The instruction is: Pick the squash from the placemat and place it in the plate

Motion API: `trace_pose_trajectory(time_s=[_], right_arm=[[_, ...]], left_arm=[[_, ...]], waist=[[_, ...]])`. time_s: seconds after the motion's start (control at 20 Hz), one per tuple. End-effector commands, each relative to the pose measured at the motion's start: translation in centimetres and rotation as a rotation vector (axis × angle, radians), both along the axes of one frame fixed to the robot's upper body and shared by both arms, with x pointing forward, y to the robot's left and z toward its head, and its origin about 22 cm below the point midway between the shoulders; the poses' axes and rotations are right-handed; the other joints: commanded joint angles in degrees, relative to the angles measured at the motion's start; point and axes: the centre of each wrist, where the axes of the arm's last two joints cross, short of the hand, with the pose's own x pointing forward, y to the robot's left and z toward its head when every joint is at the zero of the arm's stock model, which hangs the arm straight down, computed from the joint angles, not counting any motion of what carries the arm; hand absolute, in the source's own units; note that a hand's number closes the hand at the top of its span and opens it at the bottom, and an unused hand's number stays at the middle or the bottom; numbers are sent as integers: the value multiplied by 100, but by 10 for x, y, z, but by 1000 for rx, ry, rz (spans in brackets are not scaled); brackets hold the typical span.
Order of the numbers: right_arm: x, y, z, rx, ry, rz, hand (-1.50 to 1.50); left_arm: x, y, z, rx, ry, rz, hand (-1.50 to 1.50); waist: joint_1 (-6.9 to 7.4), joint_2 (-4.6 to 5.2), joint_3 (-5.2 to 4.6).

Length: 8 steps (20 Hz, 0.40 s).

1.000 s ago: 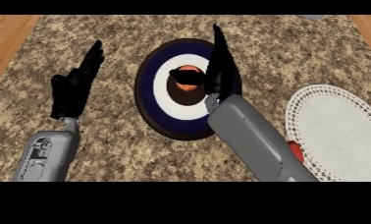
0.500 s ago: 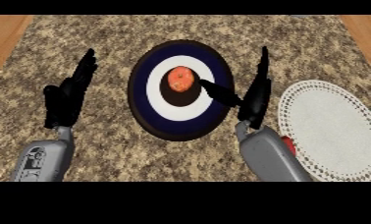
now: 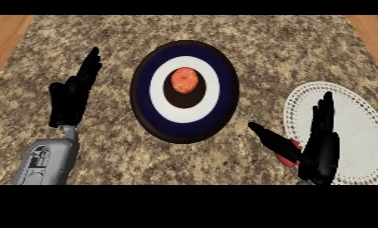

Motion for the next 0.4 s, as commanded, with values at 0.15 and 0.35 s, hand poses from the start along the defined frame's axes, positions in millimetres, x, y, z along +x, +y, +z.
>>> trace_pose_trajectory(time_s=[0.15,0.35], right_arm=[[-42,-54,-15,9,-34,15,-150],[-47,-65,-27,15,-24,4,-150]], left_arm=[[-2,-13,-9,-14,2,-13,0],[11,-5,5,-2,-8,-18,0]], waist=[[22,7,1],[39,10,-3]])
